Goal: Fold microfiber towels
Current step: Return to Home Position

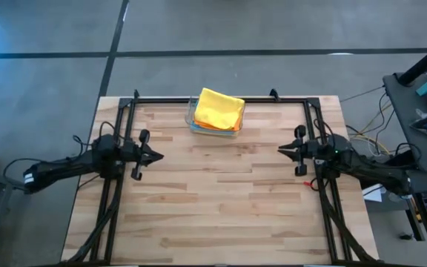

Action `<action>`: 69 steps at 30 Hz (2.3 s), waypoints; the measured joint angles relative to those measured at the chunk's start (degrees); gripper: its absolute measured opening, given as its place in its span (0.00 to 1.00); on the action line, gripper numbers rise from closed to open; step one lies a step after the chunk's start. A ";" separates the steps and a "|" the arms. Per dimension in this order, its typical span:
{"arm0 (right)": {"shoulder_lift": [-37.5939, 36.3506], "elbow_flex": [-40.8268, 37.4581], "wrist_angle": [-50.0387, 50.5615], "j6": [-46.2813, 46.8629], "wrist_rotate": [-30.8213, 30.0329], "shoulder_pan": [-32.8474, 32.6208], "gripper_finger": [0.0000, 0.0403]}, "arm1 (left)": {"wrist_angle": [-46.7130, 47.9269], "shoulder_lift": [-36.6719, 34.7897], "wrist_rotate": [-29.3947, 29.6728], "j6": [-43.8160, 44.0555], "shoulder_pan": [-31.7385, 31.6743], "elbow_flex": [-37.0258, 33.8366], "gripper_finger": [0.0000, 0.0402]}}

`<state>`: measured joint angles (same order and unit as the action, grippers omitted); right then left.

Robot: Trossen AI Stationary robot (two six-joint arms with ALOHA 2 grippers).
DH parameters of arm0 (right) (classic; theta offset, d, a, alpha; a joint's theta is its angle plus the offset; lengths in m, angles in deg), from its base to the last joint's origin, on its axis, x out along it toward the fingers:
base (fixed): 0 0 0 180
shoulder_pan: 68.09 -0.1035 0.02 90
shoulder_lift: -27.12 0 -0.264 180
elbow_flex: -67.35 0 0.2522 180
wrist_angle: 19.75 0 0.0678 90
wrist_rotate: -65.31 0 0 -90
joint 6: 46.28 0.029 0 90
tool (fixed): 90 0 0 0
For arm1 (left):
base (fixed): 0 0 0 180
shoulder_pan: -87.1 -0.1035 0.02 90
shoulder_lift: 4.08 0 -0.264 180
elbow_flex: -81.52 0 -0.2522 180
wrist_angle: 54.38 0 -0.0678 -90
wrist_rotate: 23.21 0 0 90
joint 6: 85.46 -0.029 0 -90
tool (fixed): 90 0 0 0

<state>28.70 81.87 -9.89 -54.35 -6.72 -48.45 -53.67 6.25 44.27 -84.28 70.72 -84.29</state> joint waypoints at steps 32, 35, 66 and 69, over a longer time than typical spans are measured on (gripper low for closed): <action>1.55 -0.09 1.71 8.54 -10.49 0.00 0.09 | 0.09 3.58 0.00 -0.06 -0.01 -0.16 0.00; 1.55 -0.09 1.71 8.53 -10.49 0.00 0.09 | 0.06 3.48 0.00 -0.06 -0.02 -0.16 0.00; 1.57 -0.13 1.71 8.52 -10.49 0.00 0.10 | 0.08 3.49 0.00 -0.07 -0.02 -0.18 0.00; 1.57 -0.13 1.70 8.52 -10.49 0.00 0.10 | 0.08 3.51 0.00 -0.06 -0.02 -0.18 0.00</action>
<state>30.27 81.74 -8.20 -45.84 -17.21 -48.45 -53.59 9.77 44.27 -84.34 70.70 -84.47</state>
